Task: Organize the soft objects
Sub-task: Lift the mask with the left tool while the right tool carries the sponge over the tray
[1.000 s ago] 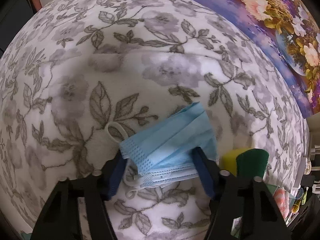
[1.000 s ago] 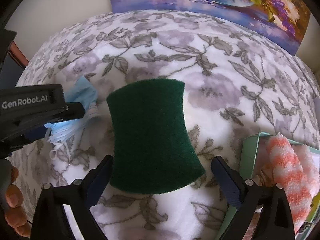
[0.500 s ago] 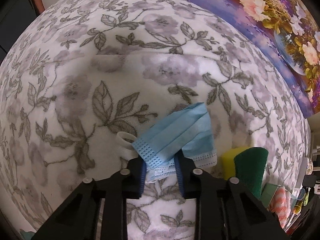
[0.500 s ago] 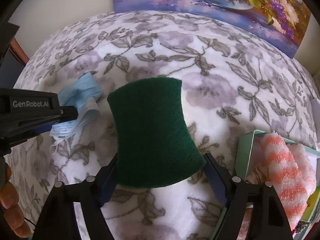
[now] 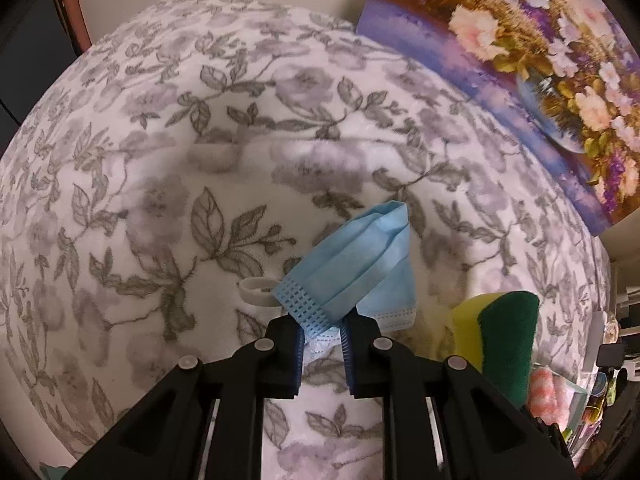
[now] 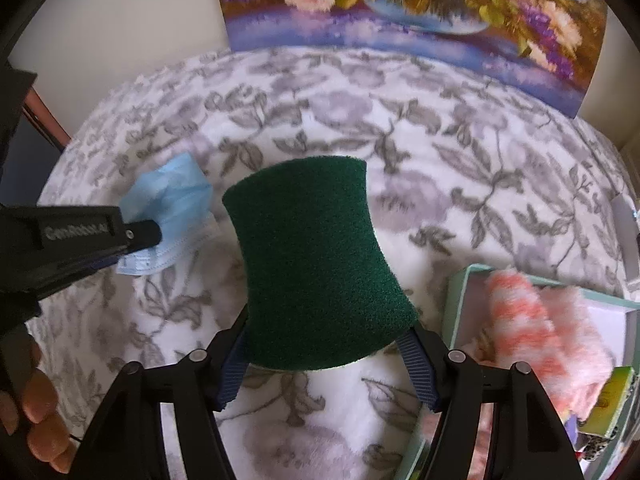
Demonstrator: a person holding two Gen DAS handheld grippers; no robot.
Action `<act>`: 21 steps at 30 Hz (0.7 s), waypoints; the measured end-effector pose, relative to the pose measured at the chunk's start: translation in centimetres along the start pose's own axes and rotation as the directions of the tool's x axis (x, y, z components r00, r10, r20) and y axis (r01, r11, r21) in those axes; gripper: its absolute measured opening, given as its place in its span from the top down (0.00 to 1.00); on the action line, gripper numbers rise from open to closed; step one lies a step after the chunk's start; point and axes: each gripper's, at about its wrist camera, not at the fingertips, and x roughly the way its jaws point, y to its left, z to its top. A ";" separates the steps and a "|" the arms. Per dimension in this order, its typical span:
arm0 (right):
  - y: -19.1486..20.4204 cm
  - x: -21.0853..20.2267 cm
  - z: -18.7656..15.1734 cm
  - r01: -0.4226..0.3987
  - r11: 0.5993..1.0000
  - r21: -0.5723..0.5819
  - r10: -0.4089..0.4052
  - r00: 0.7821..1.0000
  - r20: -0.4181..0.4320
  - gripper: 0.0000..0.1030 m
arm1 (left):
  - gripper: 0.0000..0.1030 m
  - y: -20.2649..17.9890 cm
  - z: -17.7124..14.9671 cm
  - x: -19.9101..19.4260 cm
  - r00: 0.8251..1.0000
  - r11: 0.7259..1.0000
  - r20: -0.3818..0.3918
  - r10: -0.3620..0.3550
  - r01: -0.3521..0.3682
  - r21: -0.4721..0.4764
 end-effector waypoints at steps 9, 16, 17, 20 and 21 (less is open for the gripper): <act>-0.7 -4.4 -0.2 0.014 1.000 0.006 -0.014 0.998 0.063 0.32 | 0.84 0.1 -0.7 -4.5 0.995 0.999 0.089 -0.033 0.032 0.005; -2.3 -6.3 -1.6 0.028 0.999 0.046 -0.031 0.997 0.072 0.32 | 0.84 -1.2 -2.1 -7.0 0.989 0.997 0.135 -0.065 0.060 0.042; -2.5 -6.6 -1.9 0.032 0.998 0.050 -0.036 0.997 0.074 0.32 | 0.84 -1.4 -2.4 -7.5 0.987 0.997 0.141 -0.074 0.068 0.048; -3.4 -8.0 -2.9 0.048 0.997 0.062 -0.053 0.995 0.086 0.32 | 0.84 -1.9 -3.1 -8.7 0.982 0.994 0.163 -0.095 0.085 0.067; -3.7 -8.4 -3.1 0.053 0.996 0.068 -0.059 0.994 0.092 0.32 | 0.84 -2.1 -3.3 -9.0 0.981 0.993 0.169 -0.100 0.089 0.073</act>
